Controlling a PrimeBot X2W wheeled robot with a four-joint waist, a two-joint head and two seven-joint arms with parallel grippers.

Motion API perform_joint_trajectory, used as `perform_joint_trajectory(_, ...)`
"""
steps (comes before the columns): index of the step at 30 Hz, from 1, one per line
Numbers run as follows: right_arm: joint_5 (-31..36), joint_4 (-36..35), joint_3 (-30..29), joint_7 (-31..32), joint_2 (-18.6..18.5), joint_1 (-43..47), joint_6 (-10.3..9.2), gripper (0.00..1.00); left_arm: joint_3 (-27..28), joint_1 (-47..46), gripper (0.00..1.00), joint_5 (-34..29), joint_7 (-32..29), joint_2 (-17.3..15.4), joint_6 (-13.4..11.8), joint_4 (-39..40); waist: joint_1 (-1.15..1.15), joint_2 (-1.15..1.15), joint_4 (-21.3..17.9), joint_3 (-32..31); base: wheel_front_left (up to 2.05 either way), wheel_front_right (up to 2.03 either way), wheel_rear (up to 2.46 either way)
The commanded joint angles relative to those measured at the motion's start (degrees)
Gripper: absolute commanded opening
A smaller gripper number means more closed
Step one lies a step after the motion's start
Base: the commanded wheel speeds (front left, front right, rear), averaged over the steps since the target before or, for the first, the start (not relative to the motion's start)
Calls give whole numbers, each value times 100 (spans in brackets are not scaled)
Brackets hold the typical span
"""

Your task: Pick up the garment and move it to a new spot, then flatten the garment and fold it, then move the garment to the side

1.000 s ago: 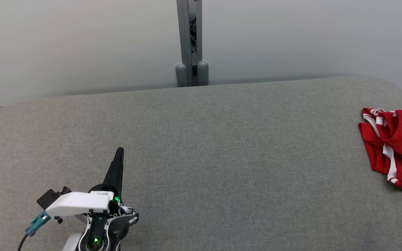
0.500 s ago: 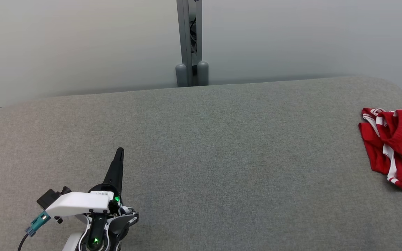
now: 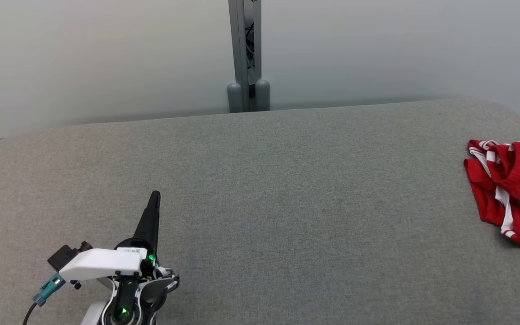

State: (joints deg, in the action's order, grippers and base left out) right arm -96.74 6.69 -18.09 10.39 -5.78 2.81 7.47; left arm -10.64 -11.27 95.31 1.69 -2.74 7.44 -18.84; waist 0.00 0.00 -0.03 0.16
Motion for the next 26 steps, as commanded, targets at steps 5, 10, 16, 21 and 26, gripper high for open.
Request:
perform_joint_trajectory(5,30,17,-36,25,-8,-33,4,0,-2,-119,0,-12,-16,-26,25,7,0,0,0,0,0,0,0)
perform_joint_trajectory(10,44,19,-53,43,2,-39,4,0,-3,-119,0,-12,-16,-26,25,7,0,0,0,0,0,0,0)
perform_joint_trajectory(16,57,21,-67,61,15,-45,4,0,-3,-119,0,-11,-16,-26,25,7,0,0,0,0,0,0,0)
perform_joint_trajectory(21,55,23,-79,76,25,-50,4,0,-3,-119,0,-11,-15,-26,25,7,0,0,0,0,0,0,0)
perform_joint_trajectory(26,66,24,-88,81,32,-53,4,0,-3,-119,0,-11,-15,-26,25,7,0,0,0,0,0,0,0)
